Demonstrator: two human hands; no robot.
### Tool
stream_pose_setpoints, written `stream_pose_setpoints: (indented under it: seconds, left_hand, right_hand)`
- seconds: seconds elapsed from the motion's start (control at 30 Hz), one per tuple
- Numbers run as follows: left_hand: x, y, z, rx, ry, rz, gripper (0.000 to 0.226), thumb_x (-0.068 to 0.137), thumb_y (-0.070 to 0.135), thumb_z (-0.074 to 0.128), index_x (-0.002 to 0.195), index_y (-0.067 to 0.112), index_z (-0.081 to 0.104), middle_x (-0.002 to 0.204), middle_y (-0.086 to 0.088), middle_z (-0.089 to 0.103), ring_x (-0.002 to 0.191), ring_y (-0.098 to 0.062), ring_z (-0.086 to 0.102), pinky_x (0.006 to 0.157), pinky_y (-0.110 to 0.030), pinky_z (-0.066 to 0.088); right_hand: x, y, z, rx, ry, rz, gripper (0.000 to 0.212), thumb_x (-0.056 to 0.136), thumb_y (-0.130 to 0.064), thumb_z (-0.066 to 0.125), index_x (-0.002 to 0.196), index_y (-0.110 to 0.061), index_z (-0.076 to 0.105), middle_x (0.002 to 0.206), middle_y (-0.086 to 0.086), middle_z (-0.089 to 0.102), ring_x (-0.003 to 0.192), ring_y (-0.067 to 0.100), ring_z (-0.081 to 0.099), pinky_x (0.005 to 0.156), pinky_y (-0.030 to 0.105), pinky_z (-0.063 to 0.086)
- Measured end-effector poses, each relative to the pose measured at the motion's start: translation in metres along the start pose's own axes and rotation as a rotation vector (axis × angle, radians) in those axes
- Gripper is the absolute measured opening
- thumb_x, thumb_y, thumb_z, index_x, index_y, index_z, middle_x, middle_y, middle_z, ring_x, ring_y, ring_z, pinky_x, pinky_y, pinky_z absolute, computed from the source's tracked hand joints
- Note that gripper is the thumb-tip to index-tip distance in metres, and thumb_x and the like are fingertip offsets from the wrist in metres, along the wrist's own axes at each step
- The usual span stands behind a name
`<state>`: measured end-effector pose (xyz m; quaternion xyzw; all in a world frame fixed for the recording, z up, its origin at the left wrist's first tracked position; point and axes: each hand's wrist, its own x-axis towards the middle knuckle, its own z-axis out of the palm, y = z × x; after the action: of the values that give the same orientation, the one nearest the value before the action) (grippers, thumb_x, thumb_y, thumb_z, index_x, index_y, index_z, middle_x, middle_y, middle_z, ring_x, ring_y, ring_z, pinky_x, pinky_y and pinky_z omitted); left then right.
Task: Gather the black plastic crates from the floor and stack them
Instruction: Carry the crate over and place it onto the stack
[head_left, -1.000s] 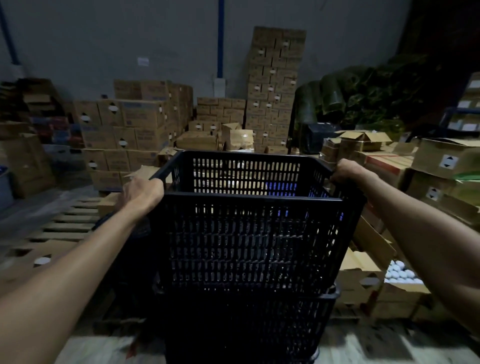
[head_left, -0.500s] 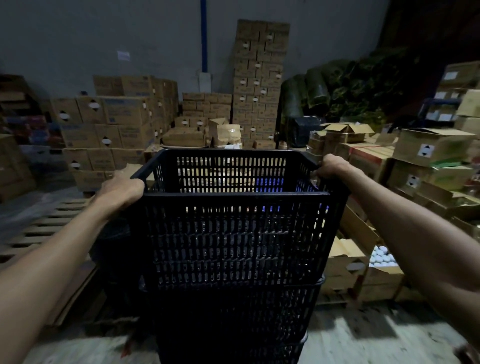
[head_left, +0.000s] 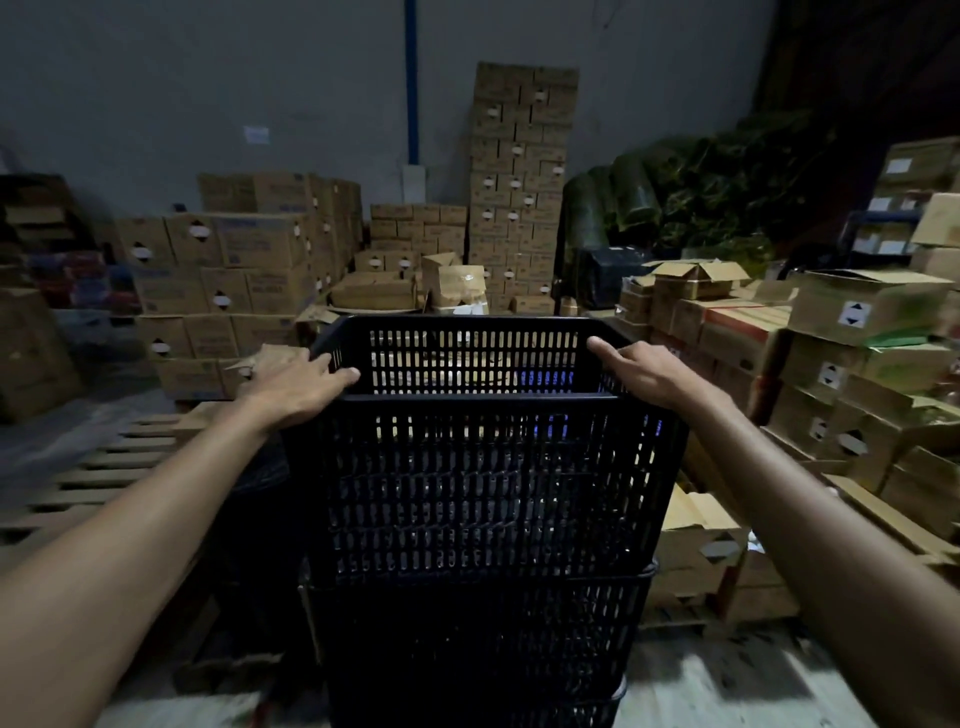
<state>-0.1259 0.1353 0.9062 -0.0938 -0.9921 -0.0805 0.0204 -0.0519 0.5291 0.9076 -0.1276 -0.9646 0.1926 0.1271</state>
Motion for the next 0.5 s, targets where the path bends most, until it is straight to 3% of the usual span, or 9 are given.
stream_pose_setpoints:
  seconds: [0.03,0.1,0.17,0.27,0.37,0.5]
  left_hand:
    - [0.002,-0.001,-0.002,0.027,-0.008,0.004,0.060,0.098,0.053,0.020,0.146,0.023,0.040,0.159,-0.015,0.025,0.147,-0.033,0.022,0.114,-0.046,0.023]
    - [0.008,0.001,-0.006,0.007,-0.043,-0.027,0.061,0.097,0.055,0.026,0.148,0.023,0.038,0.162,-0.013,0.018,0.148,-0.033,0.020,0.114,-0.044,0.022]
    - [0.015,0.007,-0.014,-0.030,-0.137,-0.065,0.071,0.096,0.055,0.036,0.154,0.014,0.028,0.165,-0.012,0.010,0.151,-0.031,0.011,0.119,-0.040,0.018]
    - [0.024,0.008,-0.019,0.000,-0.185,-0.138,0.077,0.093,0.050,0.045,0.154,0.009,0.022,0.161,-0.015,0.006,0.149,-0.033,0.005,0.120,-0.040,0.018]
    - [0.033,0.004,-0.013,-0.068,-0.144,-0.189,0.089,0.088,0.052,0.051,0.156,0.011,0.010,0.157,-0.010,0.003,0.149,-0.038,0.007,0.118,-0.044,0.023]
    - [0.045,-0.006,0.002,-0.017,-0.068,-0.193,0.089,0.087,0.061,0.045,0.156,0.014,0.014,0.164,-0.002,-0.004,0.151,-0.032,-0.012,0.120,-0.055,0.009]
  right_hand:
    - [0.001,0.002,0.002,-0.071,0.091,-0.017,0.093,0.080,-0.083,0.019,0.099,-0.012,0.074,0.107,0.018,0.069,0.112,0.032,0.060,0.090,0.037,0.038]
    - [0.005,0.004,0.007,-0.272,0.191,-0.026,0.084,0.083,-0.080,0.021,0.103,-0.018,0.074,0.117,0.015,0.066,0.124,0.032,0.050,0.104,0.047,0.028]
    - [0.010,0.005,0.005,-0.309,0.061,0.066,0.086,0.082,-0.081,0.025,0.123,-0.015,0.064,0.138,0.017,0.054,0.132,0.036,0.043,0.109,0.052,0.026]
    - [0.016,0.011,-0.011,-0.314,-0.188,0.102,0.095,0.077,-0.084,0.031,0.134,-0.012,0.053,0.145,0.018,0.049,0.132,0.035,0.046,0.108,0.049,0.036]
    - [0.019,0.025,-0.018,-0.284,-0.198,0.069,0.096,0.080,-0.082,0.031,0.144,-0.012,0.041,0.155,0.019,0.035,0.143,0.033,0.032,0.113,0.045,0.030]
    - [0.012,0.036,-0.007,-0.244,-0.136,0.045,0.118,0.066,-0.093,0.012,0.154,-0.015,0.022,0.165,0.008,0.009,0.152,0.025,0.005,0.118,0.054,0.017]
